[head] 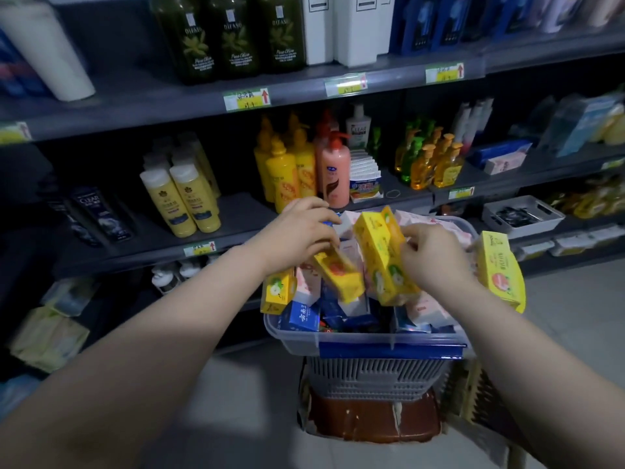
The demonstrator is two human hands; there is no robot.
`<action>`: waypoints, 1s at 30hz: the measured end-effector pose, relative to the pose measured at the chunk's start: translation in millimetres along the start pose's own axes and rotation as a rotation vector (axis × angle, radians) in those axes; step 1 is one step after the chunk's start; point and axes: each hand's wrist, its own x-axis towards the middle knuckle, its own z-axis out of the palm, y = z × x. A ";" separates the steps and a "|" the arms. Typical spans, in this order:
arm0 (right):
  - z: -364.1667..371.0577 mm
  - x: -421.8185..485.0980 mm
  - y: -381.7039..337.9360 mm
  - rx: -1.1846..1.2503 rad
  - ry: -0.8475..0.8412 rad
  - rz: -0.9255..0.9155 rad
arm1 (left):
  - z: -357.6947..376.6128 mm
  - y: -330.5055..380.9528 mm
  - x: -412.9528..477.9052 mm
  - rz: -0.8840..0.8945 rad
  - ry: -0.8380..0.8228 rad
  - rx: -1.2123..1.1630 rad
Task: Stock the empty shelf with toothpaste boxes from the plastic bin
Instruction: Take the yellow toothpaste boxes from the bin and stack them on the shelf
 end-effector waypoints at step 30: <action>113.6 -172.7 -263.8 0.365 -0.436 -0.851 | -145.2 109.6 -437.2 -1.361 0.241 0.333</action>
